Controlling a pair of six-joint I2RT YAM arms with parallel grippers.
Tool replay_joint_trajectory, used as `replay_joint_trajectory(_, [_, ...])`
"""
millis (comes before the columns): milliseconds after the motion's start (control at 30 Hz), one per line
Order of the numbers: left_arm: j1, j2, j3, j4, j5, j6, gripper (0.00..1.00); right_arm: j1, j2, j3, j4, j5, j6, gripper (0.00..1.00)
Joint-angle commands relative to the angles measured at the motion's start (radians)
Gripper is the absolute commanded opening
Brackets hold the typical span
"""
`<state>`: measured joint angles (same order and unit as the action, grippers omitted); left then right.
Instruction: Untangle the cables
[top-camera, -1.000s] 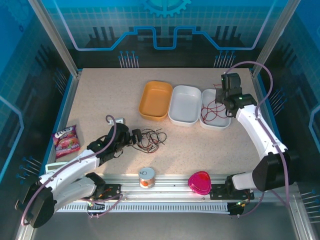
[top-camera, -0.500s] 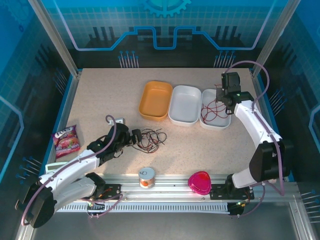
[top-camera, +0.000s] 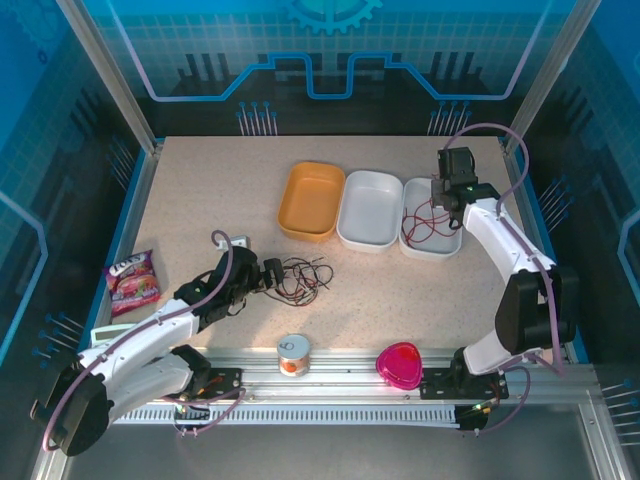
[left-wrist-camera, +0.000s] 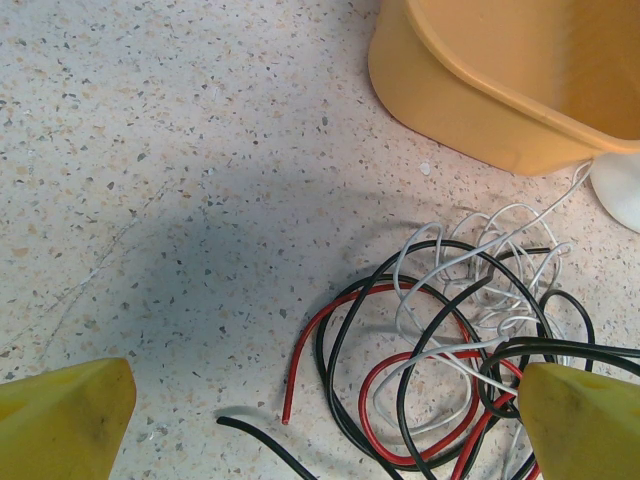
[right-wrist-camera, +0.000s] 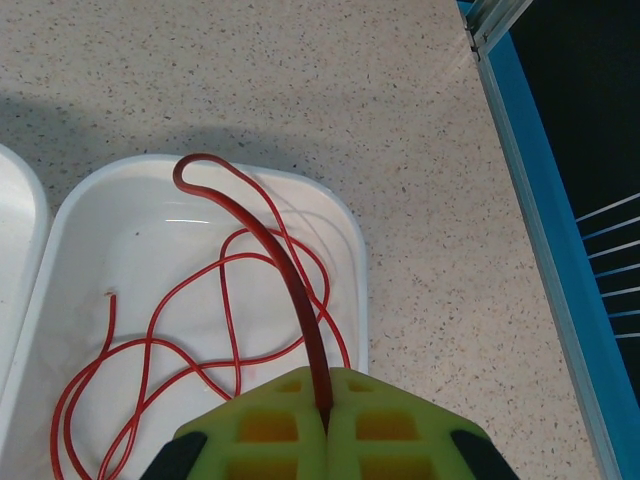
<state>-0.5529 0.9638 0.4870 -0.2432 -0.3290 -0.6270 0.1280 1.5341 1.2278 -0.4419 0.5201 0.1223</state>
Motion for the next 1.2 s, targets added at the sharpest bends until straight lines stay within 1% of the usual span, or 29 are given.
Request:
replay_joint_trajectory(0, [0.008,-0.004,-0.013,-0.010,-0.018,0.013,0.99,-0.012,0.018,-0.017,0.037,0.021,-0.016,0.00])
replay_joint_trajectory(300, [0.008,0.014,0.000,-0.002,-0.007,0.016,0.99,-0.013,0.092,-0.039,0.074,0.034,-0.014,0.00])
replay_joint_trajectory(600, [0.009,0.025,0.009,0.004,0.003,0.012,0.99,-0.008,0.197,-0.028,0.076,0.112,0.000,0.00])
replay_joint_trajectory(700, [0.009,0.019,0.006,0.000,-0.002,0.011,0.99,-0.007,0.217,-0.019,0.060,0.118,0.000,0.00])
replay_joint_trajectory(733, [0.009,0.016,0.004,-0.002,-0.003,0.008,0.99,-0.003,0.221,-0.017,0.051,0.117,0.005,0.02])
replay_joint_trajectory(800, [0.009,0.012,0.001,-0.001,-0.004,0.006,0.99,0.003,0.215,-0.019,0.036,0.116,0.013,0.17])
replay_joint_trajectory(967, [0.009,-0.007,-0.001,0.013,-0.010,-0.006,0.99,0.031,0.175,-0.030,-0.003,0.099,0.046,0.42])
replay_joint_trajectory(1000, [0.010,-0.012,-0.002,0.017,-0.012,-0.010,0.99,0.037,0.167,-0.031,-0.014,0.099,0.054,0.46])
replay_joint_trajectory(1167, [0.014,-0.034,0.005,0.022,-0.007,-0.011,0.99,0.079,0.101,-0.042,-0.057,0.116,0.085,0.59])
